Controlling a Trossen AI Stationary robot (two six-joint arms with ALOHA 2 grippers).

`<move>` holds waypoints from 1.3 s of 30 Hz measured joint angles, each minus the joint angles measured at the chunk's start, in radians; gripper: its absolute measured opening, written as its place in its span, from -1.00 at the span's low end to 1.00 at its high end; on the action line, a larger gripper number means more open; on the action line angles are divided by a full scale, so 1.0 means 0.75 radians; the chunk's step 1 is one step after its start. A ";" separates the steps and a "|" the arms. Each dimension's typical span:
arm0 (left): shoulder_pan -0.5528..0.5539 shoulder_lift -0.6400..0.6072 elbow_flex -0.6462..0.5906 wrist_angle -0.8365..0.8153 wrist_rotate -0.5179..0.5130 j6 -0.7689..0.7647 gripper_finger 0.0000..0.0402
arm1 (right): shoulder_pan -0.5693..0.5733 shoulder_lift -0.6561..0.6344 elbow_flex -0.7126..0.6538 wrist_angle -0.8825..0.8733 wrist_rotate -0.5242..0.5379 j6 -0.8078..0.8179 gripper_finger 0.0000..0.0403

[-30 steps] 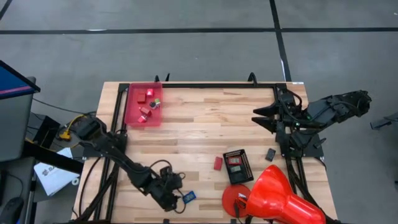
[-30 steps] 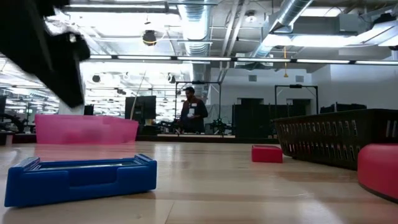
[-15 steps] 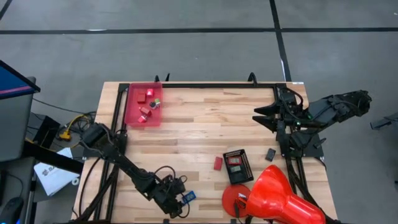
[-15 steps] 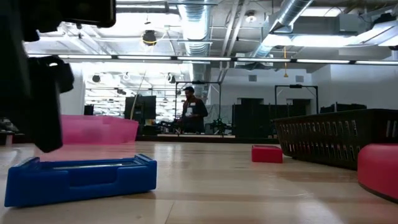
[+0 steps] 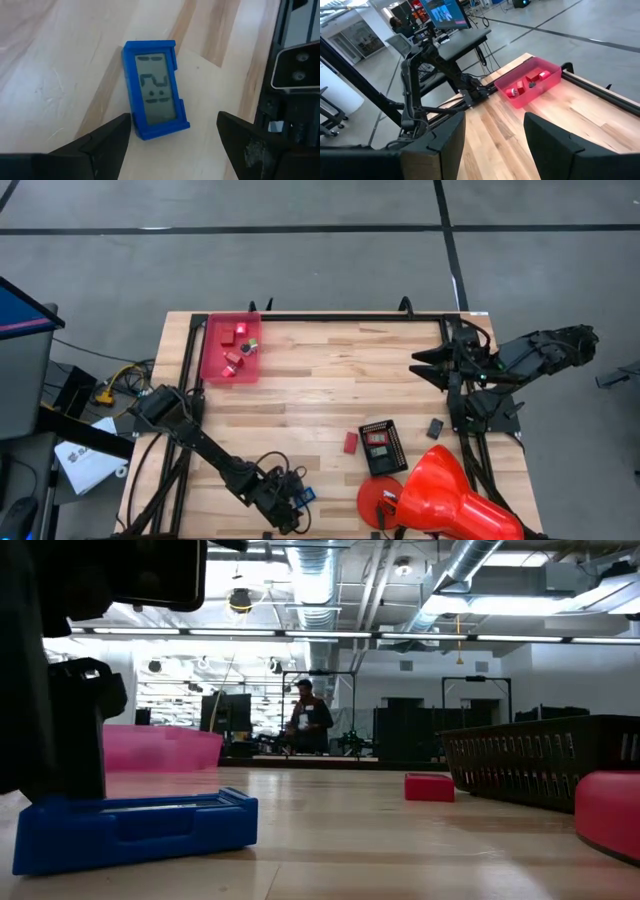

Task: Pick & Place Office items
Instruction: Put the blue digital timer into the black bin

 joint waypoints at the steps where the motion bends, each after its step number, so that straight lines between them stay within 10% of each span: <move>1: 0.003 0.010 0.003 -0.002 -0.006 -0.014 0.47 | 0.000 0.000 0.000 -0.007 0.000 0.000 -0.03; 18: -0.001 0.084 0.010 -0.081 -0.100 -0.143 0.42 | 0.000 -0.019 0.000 -0.020 0.000 0.009 -0.03; 39: 0.156 0.079 0.012 -0.342 -0.243 -0.138 -0.47 | 0.000 -0.051 0.000 -0.014 0.000 0.006 -0.03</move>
